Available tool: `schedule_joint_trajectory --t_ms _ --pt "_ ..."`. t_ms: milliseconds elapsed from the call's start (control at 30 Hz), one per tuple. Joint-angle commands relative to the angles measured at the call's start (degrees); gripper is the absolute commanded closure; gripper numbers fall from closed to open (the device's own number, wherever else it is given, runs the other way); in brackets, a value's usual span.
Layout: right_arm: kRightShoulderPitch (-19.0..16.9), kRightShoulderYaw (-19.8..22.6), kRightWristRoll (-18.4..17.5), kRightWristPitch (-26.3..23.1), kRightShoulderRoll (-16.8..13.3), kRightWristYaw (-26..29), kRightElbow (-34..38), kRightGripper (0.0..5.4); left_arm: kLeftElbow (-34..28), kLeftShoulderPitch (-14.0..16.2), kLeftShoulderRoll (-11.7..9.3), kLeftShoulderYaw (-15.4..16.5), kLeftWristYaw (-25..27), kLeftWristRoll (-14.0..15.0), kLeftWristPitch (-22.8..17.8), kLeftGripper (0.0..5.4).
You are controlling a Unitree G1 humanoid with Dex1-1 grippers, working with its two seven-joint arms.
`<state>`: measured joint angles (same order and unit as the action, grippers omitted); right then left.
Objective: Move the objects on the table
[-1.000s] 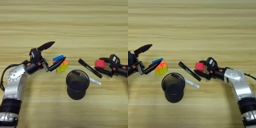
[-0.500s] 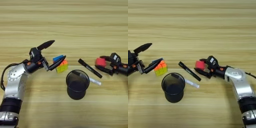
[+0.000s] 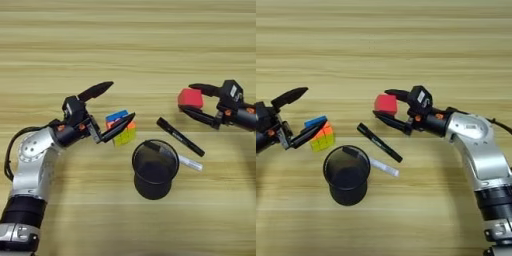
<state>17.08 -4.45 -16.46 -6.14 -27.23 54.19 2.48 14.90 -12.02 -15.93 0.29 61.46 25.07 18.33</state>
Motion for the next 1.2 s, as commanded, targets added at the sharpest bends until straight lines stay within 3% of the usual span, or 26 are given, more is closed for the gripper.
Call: schedule_joint_trajectory --t_ms 33,167,400,600,767,1100,1200 --pt "1.51 -1.35 -1.42 -3.35 -0.28 0.35 4.94 2.32 -2.48 0.75 -0.76 -2.17 -0.90 -4.41 2.50 0.00" --pt "2.05 -2.58 -1.66 -5.00 0.16 0.01 7.19 2.32 -3.00 0.73 -1.20 -4.31 -1.56 -7.82 4.19 0.00" --pt "2.95 -3.68 -3.38 -8.50 0.81 -0.49 11.57 2.32 -2.67 -1.23 -1.02 -7.03 -1.34 -9.32 4.49 0.00" --pt "3.28 -5.04 -3.46 -9.86 1.24 -0.87 13.43 2.32 -1.74 -3.34 -0.07 -8.44 -0.87 -8.63 3.91 0.00" --pt "3.08 -6.22 -3.17 -10.22 1.40 -1.04 13.96 2.32 -3.04 -3.74 0.40 -9.00 -0.35 -7.02 2.81 0.00" --pt "3.38 -8.74 -2.04 -9.68 1.58 -1.42 12.81 2.32 -3.87 -4.34 0.48 -10.12 0.24 -6.61 2.35 0.00" --pt "3.38 -8.93 -2.09 -9.66 1.52 -1.38 12.88 2.32 -3.75 -4.42 0.53 -10.21 0.42 -6.54 2.19 0.31"
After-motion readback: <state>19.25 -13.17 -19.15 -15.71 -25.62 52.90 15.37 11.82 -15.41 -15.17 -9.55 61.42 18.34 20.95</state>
